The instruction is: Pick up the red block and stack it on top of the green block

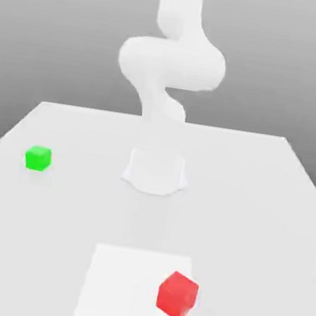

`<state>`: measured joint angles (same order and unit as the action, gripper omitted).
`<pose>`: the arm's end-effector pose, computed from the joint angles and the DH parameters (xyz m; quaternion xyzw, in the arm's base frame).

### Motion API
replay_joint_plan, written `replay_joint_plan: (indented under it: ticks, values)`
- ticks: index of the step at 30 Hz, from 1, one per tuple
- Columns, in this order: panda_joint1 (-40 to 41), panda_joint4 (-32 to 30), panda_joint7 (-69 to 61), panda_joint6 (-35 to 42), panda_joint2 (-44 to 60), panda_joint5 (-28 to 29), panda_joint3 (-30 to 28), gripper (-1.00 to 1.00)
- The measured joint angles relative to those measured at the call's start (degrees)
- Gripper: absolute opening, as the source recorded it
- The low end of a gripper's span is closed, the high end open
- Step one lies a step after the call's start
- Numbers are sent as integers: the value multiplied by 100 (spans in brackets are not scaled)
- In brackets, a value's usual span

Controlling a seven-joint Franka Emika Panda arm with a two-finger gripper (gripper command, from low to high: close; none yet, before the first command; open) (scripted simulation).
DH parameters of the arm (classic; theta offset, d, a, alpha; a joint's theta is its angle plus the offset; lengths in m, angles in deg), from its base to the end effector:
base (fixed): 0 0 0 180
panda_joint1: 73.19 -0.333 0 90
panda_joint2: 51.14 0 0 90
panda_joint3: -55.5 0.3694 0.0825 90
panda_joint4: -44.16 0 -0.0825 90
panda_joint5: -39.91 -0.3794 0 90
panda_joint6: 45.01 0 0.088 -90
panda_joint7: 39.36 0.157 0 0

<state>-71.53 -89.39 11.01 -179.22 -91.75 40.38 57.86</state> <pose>0.3751 0.0095 0.6698 -0.8500 0.3915 -0.3255 0.1355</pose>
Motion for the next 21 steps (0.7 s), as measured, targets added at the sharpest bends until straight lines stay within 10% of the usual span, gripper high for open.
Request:
replay_joint_plan:
  ticks: [21]
  values:
    - [570, -1483, 3900, -2042, 4385, 509, 1257, 0]
